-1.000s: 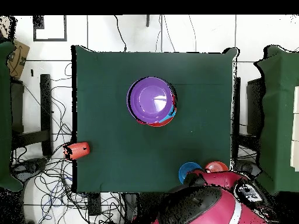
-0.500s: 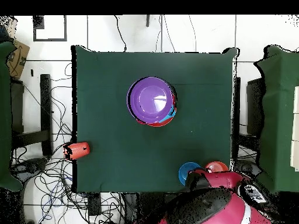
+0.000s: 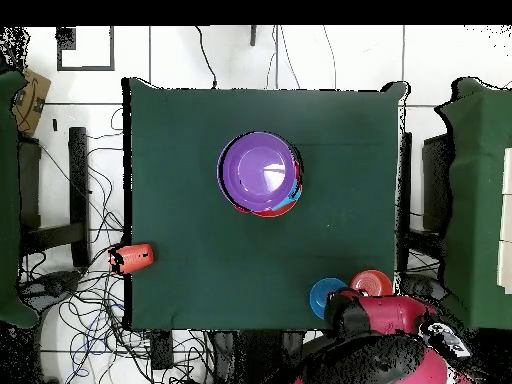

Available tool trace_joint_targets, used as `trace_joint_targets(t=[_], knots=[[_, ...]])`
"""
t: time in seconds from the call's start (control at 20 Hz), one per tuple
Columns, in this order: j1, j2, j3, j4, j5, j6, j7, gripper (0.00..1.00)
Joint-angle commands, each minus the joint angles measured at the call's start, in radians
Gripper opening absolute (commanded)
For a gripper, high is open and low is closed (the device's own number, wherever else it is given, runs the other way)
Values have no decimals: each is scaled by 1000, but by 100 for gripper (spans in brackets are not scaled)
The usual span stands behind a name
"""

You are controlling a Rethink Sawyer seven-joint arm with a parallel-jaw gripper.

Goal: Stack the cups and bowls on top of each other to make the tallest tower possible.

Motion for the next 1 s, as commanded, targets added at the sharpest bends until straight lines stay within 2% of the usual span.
trace_joint_targets(t=[0.05,0.25,0.5,0.7,1.0], knots=[[1,3,172,-48,3,71,-24,0],[11,3,163,-48,-4,66,-17,0],[98,-18,75,-68,-22,33,42,0],[99,-108,83,-33,-22,78,-12,0],[62,-193,160,-3,5,177,-120,0]])
